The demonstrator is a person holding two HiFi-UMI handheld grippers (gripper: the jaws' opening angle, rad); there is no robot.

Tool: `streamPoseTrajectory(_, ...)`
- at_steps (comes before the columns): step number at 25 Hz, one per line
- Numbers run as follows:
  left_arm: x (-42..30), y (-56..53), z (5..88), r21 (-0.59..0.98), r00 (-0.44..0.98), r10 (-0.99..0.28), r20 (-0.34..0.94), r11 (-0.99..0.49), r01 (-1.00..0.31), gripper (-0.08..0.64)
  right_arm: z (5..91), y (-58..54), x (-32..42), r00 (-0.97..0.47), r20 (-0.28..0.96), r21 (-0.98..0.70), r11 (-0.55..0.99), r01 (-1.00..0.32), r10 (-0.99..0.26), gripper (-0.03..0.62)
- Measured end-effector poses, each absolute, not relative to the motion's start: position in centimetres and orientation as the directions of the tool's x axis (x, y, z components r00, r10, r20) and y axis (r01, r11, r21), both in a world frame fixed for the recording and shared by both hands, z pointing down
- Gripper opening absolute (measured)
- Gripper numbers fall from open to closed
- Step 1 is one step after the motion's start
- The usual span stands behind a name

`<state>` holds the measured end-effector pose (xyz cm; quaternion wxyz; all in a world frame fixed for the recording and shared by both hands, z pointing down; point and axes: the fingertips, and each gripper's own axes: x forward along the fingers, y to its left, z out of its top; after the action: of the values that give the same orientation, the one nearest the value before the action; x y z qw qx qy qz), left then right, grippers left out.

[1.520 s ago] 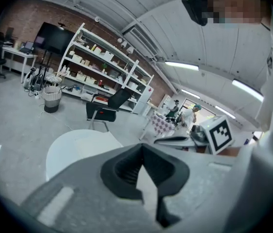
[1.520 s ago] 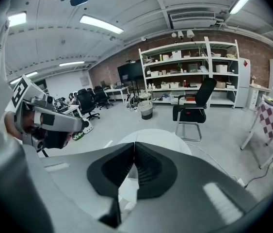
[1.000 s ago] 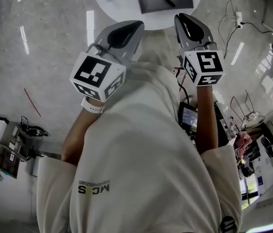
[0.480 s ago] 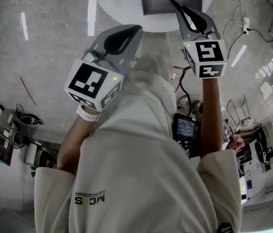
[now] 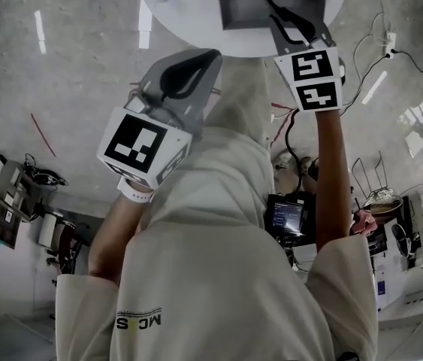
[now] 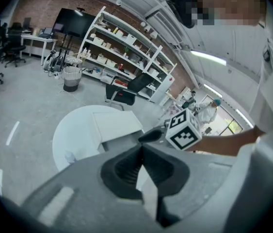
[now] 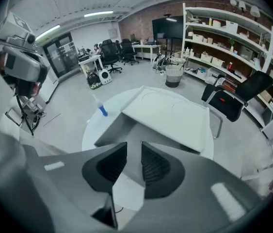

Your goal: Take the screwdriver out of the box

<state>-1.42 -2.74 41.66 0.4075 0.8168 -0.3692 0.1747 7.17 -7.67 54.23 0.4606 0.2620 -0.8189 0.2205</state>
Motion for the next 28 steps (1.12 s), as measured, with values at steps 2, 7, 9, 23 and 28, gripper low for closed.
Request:
streamPoseTrajectory(2, -1.5, -2.8, 42.2, 0.537, 0.661, -0.46, 0.593, -0.386, -0.75, 0.0, 55.4, -7.7, 7.4, -0.425, 0.882, -0.124, 0.769, -0.628, -0.205, 0.094)
streamPoseTrajectory(7, -2.0, -2.9, 43.5, 0.523, 0.638, -0.467, 0.612, -0.366, -0.77, 0.0, 58.6, -7.9, 7.9, -0.367, 0.919, -0.1, 0.813, -0.574, -0.147, 0.092)
streamPoseTrajectory(9, -2.2, -2.8, 44.0, 0.522, 0.633, -0.466, 0.618, -0.359, -0.774, 0.0, 59.9, -7.7, 8.3, -0.331, 0.936, -0.088, 0.834, -0.545, -0.118, 0.092)
streamPoseTrajectory(23, -2.5, -1.7, 46.3, 0.527, 0.629, -0.432, 0.647, -0.342, -0.778, 0.0, 65.8, -7.6, 9.6, -0.206, 0.978, -0.086, 0.841, -0.534, -0.03, 0.084)
streamPoseTrajectory(28, -1.8, -1.7, 46.1, 0.535, 0.638, -0.434, 0.636, -0.348, -0.77, 0.0, 66.6, -7.4, 9.5, -0.196, 0.98, -0.132, 0.845, -0.519, 0.032, 0.08)
